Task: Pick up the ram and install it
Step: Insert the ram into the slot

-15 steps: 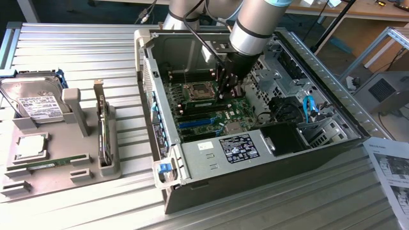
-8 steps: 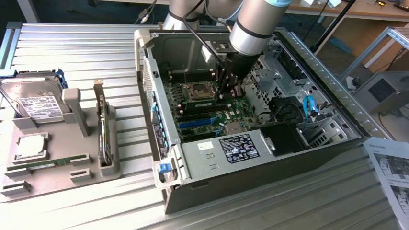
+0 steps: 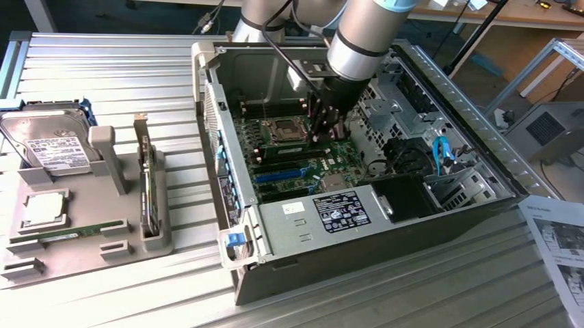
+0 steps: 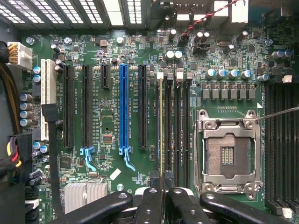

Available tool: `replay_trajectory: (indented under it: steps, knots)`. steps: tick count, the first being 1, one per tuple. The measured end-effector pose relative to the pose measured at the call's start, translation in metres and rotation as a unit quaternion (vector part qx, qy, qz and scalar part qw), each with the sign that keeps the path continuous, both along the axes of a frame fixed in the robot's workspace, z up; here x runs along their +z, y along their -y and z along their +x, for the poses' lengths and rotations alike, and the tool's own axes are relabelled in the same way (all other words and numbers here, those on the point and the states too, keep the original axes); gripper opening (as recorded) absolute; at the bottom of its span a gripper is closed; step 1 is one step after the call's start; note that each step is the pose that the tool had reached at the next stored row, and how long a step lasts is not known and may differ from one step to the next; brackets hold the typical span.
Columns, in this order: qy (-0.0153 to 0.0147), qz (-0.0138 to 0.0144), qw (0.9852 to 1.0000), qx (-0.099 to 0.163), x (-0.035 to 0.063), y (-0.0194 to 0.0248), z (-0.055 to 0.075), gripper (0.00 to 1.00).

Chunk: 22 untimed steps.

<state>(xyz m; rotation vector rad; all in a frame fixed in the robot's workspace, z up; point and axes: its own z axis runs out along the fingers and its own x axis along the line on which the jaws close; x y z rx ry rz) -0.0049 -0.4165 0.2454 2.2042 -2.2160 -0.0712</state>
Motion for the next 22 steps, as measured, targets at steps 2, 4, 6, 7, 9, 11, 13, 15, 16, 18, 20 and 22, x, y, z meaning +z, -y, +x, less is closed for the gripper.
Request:
replay_trajectory:
  steps: [2,4,6,7,9,11,13,15,16,18,20,22]
  knots:
    - [0.0,0.0,1.0,0.001,-0.0012,0.0,0.0,0.12]
    - [0.0,-0.0001,1.0,0.001,-0.0023,0.0,0.0,0.12]
    - [-0.0001,-0.0002,1.0,0.002,-0.003,0.0,0.0,0.12]
    - [-0.0001,-0.0002,1.0,0.002,-0.003,0.0,0.0,0.12]
    - [0.0,-0.0001,1.0,0.002,-0.0032,0.0,0.0,0.12]
    - [0.0,0.0,1.0,0.002,-0.0033,0.0,-0.0001,0.12]
    - [0.0,0.0,1.0,0.002,-0.0034,0.0,-0.0009,0.12]
    - [0.0,0.0,1.0,0.002,-0.0036,-0.0001,-0.0021,0.12]
    - [0.0,-0.0001,1.0,0.002,-0.0036,-0.0001,-0.0024,0.12]
    - [0.0,-0.0001,1.0,0.002,-0.0037,-0.0001,-0.0024,0.12]
    - [0.0,-0.0001,1.0,0.001,-0.0037,-0.0001,-0.0025,0.12]
    - [0.0,-0.0001,1.0,0.001,-0.0037,0.0,-0.0025,0.12]
